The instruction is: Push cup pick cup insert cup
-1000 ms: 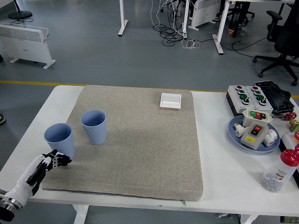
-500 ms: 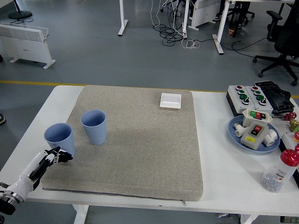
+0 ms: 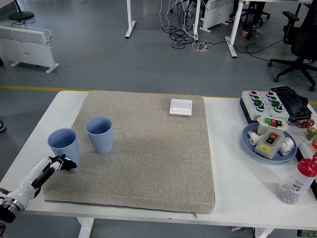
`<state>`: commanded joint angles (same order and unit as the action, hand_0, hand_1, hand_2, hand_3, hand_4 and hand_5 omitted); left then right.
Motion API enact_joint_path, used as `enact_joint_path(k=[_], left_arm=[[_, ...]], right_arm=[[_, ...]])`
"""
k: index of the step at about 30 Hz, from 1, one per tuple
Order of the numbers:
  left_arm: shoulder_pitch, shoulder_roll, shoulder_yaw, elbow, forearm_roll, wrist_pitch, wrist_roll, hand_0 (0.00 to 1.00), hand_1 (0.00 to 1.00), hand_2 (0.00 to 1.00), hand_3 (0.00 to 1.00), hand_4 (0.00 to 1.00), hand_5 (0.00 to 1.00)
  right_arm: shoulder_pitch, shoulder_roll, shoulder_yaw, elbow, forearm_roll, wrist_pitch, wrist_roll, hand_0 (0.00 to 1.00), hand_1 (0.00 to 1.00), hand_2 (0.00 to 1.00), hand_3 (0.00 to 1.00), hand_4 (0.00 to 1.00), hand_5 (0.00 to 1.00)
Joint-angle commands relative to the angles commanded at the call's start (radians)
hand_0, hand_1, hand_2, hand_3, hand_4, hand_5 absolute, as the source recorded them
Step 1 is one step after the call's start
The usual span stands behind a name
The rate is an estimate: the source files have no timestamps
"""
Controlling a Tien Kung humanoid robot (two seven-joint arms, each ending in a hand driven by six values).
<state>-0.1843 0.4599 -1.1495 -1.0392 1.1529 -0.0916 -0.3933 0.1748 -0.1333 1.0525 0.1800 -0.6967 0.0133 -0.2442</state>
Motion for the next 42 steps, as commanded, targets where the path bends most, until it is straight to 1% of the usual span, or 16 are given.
enact_joint_path(k=[5,12,22,29,31,37,42], left_arm=[[-0.022,0.000,0.005,0.022,0.002,-0.001,-0.001,0.724,0.663,0.594,0.513,0.520,0.998],[-0.043,-0.003,0.014,0.032,-0.002,-0.002,-0.004,0.727,0.663,0.597,0.513,0.519,0.998],[-0.098,-0.010,0.041,0.065,-0.016,-0.004,0.002,0.726,0.664,0.595,0.513,0.519,0.998],[-0.153,-0.013,0.070,0.108,-0.018,-0.006,0.007,0.738,0.670,0.596,0.513,0.520,0.998],[-0.160,-0.013,0.075,0.113,-0.019,-0.006,0.008,0.738,0.670,0.596,0.513,0.520,0.998],[-0.209,-0.012,0.113,0.152,-0.052,-0.009,0.008,0.738,0.673,0.597,0.511,0.519,0.998],[-0.237,-0.014,0.131,0.173,-0.061,-0.010,0.005,0.740,0.671,0.597,0.510,0.520,0.998]], right_arm=[[-0.002,0.002,-0.001,0.000,-0.001,0.000,-0.001,0.775,0.715,0.715,0.619,0.283,0.558],[-0.003,0.003,-0.003,0.000,-0.001,0.000,-0.002,0.775,0.715,0.715,0.619,0.284,0.558],[0.002,0.003,-0.009,0.000,0.007,0.000,0.000,0.775,0.715,0.718,0.619,0.284,0.559],[0.006,0.003,-0.013,0.000,0.013,0.000,0.000,0.775,0.715,0.716,0.619,0.284,0.559],[0.006,0.003,-0.013,0.000,0.014,0.000,0.000,0.775,0.715,0.716,0.619,0.284,0.559],[0.008,0.004,-0.014,0.000,0.015,0.000,0.001,0.775,0.715,0.717,0.619,0.284,0.559],[0.008,0.004,-0.015,0.000,0.017,0.001,0.001,0.775,0.715,0.717,0.619,0.284,0.559]])
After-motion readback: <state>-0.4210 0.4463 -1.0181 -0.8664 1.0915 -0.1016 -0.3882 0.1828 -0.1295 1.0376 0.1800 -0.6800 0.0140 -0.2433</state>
